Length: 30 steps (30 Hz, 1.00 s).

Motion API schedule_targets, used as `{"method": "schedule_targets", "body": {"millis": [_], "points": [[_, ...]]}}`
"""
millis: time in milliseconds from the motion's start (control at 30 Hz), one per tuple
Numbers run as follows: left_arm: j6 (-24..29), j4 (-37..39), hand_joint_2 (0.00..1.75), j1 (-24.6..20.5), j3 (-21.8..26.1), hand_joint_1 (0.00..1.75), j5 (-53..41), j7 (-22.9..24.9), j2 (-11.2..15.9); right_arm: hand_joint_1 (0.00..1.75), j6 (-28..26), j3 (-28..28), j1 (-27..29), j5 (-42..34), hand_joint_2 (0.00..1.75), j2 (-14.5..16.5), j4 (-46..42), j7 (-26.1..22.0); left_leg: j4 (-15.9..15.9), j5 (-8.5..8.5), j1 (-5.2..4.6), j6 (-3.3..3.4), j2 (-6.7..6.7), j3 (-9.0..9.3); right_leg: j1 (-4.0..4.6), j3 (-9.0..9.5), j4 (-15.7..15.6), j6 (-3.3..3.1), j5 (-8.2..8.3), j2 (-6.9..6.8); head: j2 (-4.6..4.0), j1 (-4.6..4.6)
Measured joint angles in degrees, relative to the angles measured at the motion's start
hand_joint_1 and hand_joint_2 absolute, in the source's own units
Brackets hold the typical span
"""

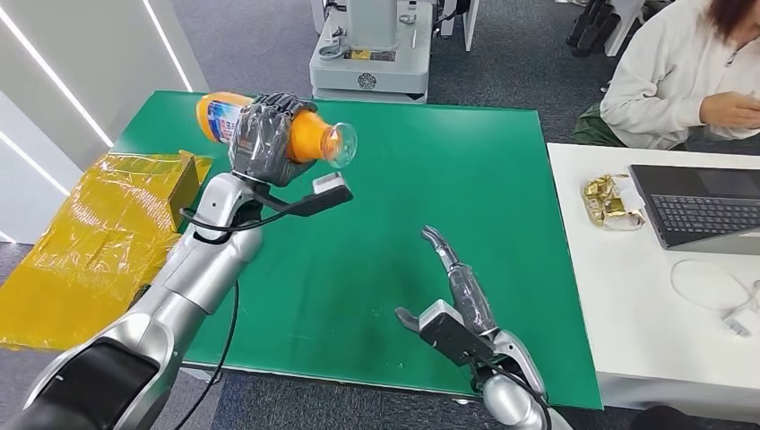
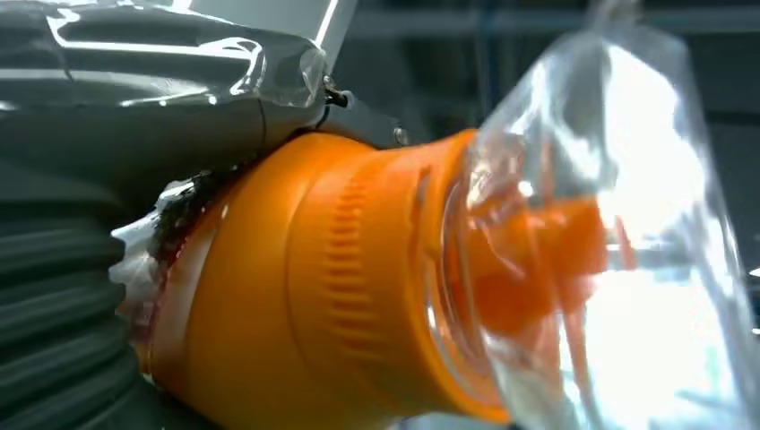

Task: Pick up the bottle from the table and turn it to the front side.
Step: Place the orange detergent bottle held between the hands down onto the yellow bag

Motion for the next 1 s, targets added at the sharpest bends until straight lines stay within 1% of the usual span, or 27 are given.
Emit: {"method": "schedule_targets", "body": {"millis": [67, 133, 233, 333, 400, 500, 700, 833, 1000], "points": [[0.6, 0.7, 1.75, -0.7, -0.8, 1.75, -10.4, 3.7, 0.6, 0.0, -0.1, -0.7, 0.8, 0.4, 1.75, 0.0, -1.0, -0.1, 0.0, 0.0, 0.0, 0.0, -0.02, 0.0, 0.0, 0.01, 0.0, 0.0, 0.0, -0.03, 0.0, 0.01], [0.4, 1.7, 1.75, -1.5, -1.3, 1.75, -17.7, 5.9, 1.2, 0.0, -0.6, -1.5, 2.0, 0.7, 1.75, -0.1, -2.3, -0.3, 0.0, 0.0, 0.0, 0.0, -0.01, 0.0, 0.0, 0.01, 0.0, 0.0, 0.0, -0.04, 0.0, 0.01], [0.1, 3.5, 1.75, -2.6, -1.6, 1.75, -22.3, 7.3, 2.4, 0.0, -1.6, -3.0, 4.4, 0.8, 1.75, -0.7, -4.9, -0.4, 0.0, 0.0, -0.01, 0.0, 0.07, 0.01, 0.0, 0.0, 0.0, 0.0, 0.01, 0.07, 0.0, 0.0], [-0.8, 5.2, 1.75, -3.4, -1.7, 1.75, -22.8, 8.2, 3.9, 0.0, -2.5, -4.5, 6.6, 0.8, 1.75, -1.3, -7.2, -0.6, 0.0, 0.0, 0.0, 0.0, 0.12, 0.01, 0.0, -0.02, 0.0, -0.01, 0.01, 0.12, 0.0, -0.01], [-2.7, 6.2, 1.75, -4.0, -2.1, 1.75, -22.9, 9.3, 5.0, 0.0, -3.3, -5.7, 8.2, 0.7, 1.75, -1.7, -8.9, -0.8, 0.0, 0.0, 0.0, 0.0, 0.11, 0.01, 0.0, -0.03, 0.0, -0.01, 0.01, 0.11, 0.0, 0.01], [-6.3, 6.9, 1.75, -4.3, -2.9, 1.75, -22.9, 10.2, 7.5, 0.0, -4.2, -8.3, 11.1, 0.3, 1.75, -2.2, -12.2, -1.1, -0.1, 0.0, 0.0, -0.01, 0.14, 0.01, 0.0, -0.04, 0.0, -0.01, 0.0, 0.14, 0.0, -0.01], [-14.6, 7.1, 1.75, -3.5, -3.1, 1.75, -22.9, 9.2, 11.7, 0.0, -2.5, -13.7, 15.5, -0.8, 1.75, -2.4, -17.3, -1.9, -0.1, 0.0, 0.0, -0.01, 0.13, 0.0, 0.0, -0.04, 0.0, -0.02, -0.01, 0.13, 0.0, -0.01], [-18.6, 7.1, 1.75, -2.2, -2.4, 1.75, -22.9, 9.0, 14.4, 0.0, -1.0, -17.0, 17.3, -1.4, 1.75, -2.0, -19.0, -3.0, -0.1, 0.0, 0.0, -0.01, 0.15, 0.0, 0.0, -0.03, 0.0, -0.02, -0.01, 0.16, 0.0, 0.01], [-24.5, 7.1, 1.75, -0.2, -0.2, 1.75, -21.5, 5.3, 18.5, 0.0, -0.1, -20.5, 18.0, -1.6, 1.75, -1.2, -19.1, -4.3, -0.1, 0.0, 0.01, -0.01, 0.2, 0.02, 0.01, -0.06, 0.0, -0.02, -0.01, 0.19, 0.0, 0.0]]}}
